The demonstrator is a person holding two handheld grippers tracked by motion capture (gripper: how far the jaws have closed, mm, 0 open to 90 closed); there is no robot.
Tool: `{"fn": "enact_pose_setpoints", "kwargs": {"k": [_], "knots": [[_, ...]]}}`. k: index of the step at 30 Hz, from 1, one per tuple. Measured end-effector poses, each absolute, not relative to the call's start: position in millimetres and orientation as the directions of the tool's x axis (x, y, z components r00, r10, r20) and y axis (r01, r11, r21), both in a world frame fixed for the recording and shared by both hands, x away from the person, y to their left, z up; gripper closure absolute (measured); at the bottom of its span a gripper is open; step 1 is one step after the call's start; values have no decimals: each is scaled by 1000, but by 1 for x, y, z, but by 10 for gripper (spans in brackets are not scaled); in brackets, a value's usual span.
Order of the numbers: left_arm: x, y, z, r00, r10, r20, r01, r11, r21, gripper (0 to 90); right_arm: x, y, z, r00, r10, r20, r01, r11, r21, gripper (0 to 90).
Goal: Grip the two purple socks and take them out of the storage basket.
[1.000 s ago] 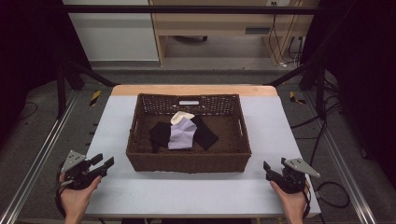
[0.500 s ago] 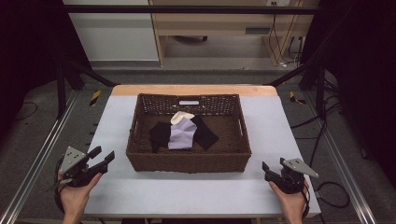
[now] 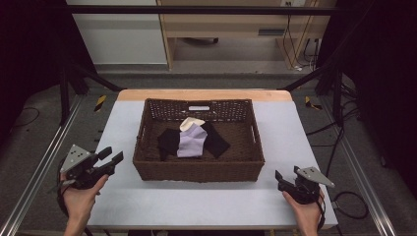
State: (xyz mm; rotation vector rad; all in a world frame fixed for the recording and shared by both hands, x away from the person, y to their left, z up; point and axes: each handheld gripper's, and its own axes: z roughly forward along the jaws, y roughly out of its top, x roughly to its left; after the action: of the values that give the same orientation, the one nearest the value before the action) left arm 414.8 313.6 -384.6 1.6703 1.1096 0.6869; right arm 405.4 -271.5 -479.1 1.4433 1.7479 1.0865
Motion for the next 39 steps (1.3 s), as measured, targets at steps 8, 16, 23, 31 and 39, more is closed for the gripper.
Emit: {"fn": "enact_pose_setpoints", "kwargs": {"k": [8,16,23,31,39], "knots": [[426,296,-372,456,888,-60,334,-108,937,549,406,-273,-480,-211,976,46,472,60,879,283],[438,274,-357,479,877,-27,315,-143,938,541,406,-273,-480,-214,976,48,474,60,878,284],[454,253,-340,484,875,19,309,-192,931,515,407,-273,-481,-215,975,51,473,58,879,284],[471,237,-331,516,856,8,297,-188,936,526,407,-273,-481,-215,975,53,472,56,880,287],[488,215,-329,536,844,7,318,-210,924,543,409,-272,-482,-216,975,49,476,61,877,290]]}}
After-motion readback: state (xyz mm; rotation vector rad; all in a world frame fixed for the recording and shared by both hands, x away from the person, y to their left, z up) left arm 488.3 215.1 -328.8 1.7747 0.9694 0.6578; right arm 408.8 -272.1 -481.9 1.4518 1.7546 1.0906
